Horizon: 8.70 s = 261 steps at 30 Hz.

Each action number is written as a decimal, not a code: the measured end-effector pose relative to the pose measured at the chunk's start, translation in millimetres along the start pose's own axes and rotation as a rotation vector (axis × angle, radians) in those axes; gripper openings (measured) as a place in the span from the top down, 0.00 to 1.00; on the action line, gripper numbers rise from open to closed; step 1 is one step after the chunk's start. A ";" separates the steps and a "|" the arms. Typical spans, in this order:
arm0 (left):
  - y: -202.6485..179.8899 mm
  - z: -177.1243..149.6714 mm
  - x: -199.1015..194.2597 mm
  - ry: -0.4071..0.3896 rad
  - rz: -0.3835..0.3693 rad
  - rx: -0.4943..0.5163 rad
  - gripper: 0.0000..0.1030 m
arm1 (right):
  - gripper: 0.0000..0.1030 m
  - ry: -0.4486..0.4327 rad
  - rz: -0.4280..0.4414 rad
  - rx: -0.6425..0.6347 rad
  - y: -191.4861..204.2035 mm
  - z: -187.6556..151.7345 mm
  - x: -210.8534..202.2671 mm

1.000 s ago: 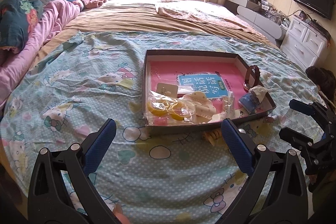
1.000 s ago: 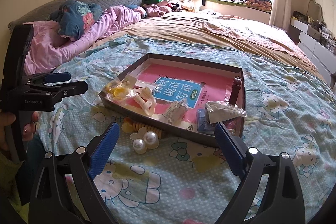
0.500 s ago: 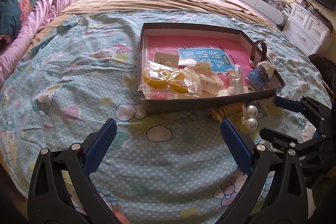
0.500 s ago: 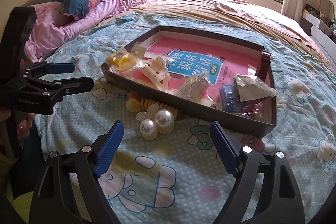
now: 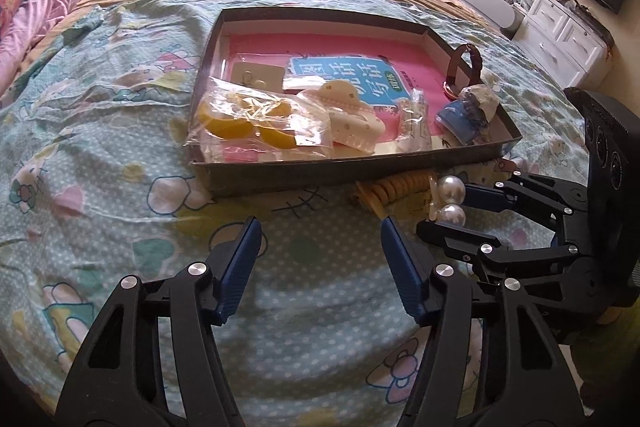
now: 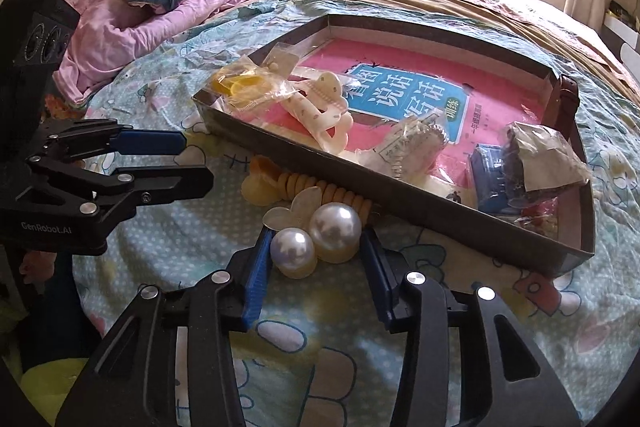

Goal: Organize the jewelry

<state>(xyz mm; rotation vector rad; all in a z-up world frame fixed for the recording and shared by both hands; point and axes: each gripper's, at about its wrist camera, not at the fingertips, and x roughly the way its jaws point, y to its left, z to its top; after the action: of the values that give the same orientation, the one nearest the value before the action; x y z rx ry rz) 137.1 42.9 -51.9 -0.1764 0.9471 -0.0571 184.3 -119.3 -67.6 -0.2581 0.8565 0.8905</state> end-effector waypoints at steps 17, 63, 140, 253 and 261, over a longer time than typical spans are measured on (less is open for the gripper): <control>-17.9 15.5 42.4 0.065 -0.120 -0.039 0.90 | 0.59 -0.064 -0.111 0.114 -48.4 -25.7 -50.2; -11.7 63.3 -50.8 -0.228 -0.017 0.003 0.94 | 0.59 -0.215 -0.141 0.038 -31.8 33.8 -85.6; 9.2 67.5 -19.0 -0.175 0.070 -0.056 0.34 | 0.11 -0.207 -0.207 0.098 -37.3 30.8 -77.5; -23.3 -36.8 -79.1 -0.211 0.140 -0.050 0.09 | 0.04 -0.194 -0.265 0.254 12.0 -44.8 -111.5; -14.5 -37.1 -74.0 -0.183 0.117 -0.081 0.09 | 0.04 -0.195 -0.279 0.253 8.2 -44.9 -111.4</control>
<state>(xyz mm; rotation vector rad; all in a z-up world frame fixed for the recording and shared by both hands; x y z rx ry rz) 64.3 33.4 -11.2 -0.1966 0.7755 0.1041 116.4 -202.0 -12.4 -0.0657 0.7221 0.5306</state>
